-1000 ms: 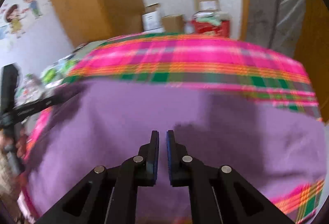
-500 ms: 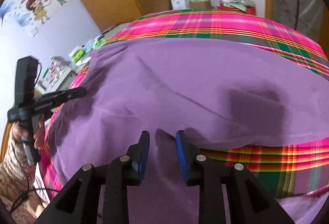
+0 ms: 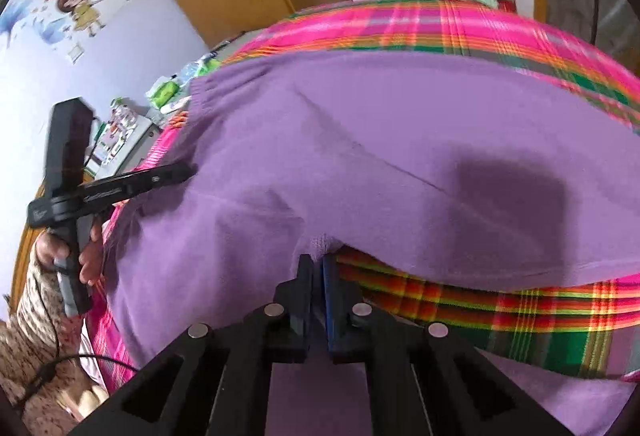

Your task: Fold clothes

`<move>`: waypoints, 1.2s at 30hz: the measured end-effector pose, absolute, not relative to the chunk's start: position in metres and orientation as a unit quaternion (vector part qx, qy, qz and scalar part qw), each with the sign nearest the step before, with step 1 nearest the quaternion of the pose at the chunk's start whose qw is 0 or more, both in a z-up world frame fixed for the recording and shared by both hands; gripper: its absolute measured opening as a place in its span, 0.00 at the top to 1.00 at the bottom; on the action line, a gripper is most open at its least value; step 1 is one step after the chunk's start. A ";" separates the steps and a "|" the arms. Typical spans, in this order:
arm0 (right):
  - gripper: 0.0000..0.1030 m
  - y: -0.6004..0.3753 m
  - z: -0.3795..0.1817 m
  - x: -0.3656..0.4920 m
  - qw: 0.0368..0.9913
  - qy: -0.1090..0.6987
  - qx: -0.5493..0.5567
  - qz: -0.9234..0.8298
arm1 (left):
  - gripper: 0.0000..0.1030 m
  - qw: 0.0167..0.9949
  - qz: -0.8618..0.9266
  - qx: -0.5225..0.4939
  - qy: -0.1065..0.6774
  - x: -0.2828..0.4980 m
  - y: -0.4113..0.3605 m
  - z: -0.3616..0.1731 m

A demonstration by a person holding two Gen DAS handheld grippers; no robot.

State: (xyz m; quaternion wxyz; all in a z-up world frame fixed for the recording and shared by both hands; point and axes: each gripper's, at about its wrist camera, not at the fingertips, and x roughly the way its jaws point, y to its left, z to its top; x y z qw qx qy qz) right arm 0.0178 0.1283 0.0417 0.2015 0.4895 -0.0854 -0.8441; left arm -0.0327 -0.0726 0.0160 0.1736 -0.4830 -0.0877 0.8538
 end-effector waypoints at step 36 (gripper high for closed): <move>0.88 0.057 0.050 0.086 0.236 0.005 0.490 -0.839 | 0.87 0.111 0.864 -0.483 -0.085 0.031 -0.142 0.029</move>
